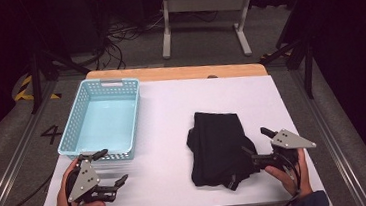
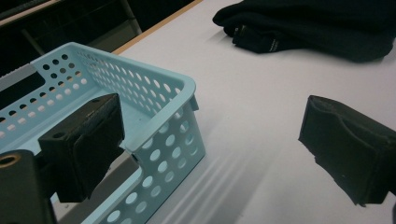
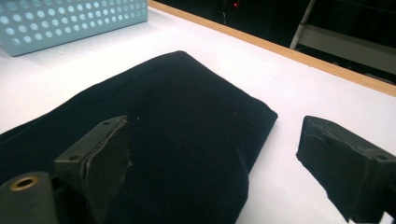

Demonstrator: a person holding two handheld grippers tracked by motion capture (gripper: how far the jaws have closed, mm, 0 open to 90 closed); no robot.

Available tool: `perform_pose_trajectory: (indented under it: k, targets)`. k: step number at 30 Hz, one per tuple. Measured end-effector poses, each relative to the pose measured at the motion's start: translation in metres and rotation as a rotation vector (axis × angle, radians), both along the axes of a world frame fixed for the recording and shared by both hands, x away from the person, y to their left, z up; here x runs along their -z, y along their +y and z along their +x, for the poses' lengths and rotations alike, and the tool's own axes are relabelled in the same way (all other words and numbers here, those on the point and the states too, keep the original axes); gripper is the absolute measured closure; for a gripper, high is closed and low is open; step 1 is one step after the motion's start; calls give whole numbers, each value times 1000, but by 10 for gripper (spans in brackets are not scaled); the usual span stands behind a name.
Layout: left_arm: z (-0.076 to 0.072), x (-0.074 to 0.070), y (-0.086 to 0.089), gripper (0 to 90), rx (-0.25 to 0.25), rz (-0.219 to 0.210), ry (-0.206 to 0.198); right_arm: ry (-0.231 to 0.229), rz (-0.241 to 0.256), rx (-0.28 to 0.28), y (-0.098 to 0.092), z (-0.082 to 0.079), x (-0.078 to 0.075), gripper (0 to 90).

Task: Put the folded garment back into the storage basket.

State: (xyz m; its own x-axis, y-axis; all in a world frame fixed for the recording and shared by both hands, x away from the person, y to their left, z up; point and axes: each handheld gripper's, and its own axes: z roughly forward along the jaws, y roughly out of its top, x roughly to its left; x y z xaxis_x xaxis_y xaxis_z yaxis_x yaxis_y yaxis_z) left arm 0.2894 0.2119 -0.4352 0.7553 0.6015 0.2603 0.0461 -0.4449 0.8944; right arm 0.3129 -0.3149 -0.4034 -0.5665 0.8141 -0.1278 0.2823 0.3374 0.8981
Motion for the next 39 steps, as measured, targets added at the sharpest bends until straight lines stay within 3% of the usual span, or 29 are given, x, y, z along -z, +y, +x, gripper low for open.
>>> perform_pose_trajectory:
  k: [10, 17, 20, 24, 28, 35, 39]
  targets:
    - [1, 3, -2, 71, 20, 10, 9, 86, -60, 9, 14, 34, 9, 90]
    - [1, 4, -4, 71, 25, 19, 14, 132, -108, -2, 20, 43, 21, 83]
    - [2, 5, -4, 71, 27, 23, 17, 167, -84, -13, 19, 46, 27, 71]
    - [2, 5, -4, 71, 23, 23, 22, 256, 20, -27, 11, 53, 35, 58]
    - [2, 5, -5, 70, 29, 26, 26, 332, 86, -48, 8, 57, 40, 51]
    - [2, 6, -6, 71, 38, 34, 35, 493, 121, -132, 12, 64, 50, 7]
    - [2, 6, -6, 72, 37, 36, 36, 512, 112, -132, 12, 67, 49, 4]
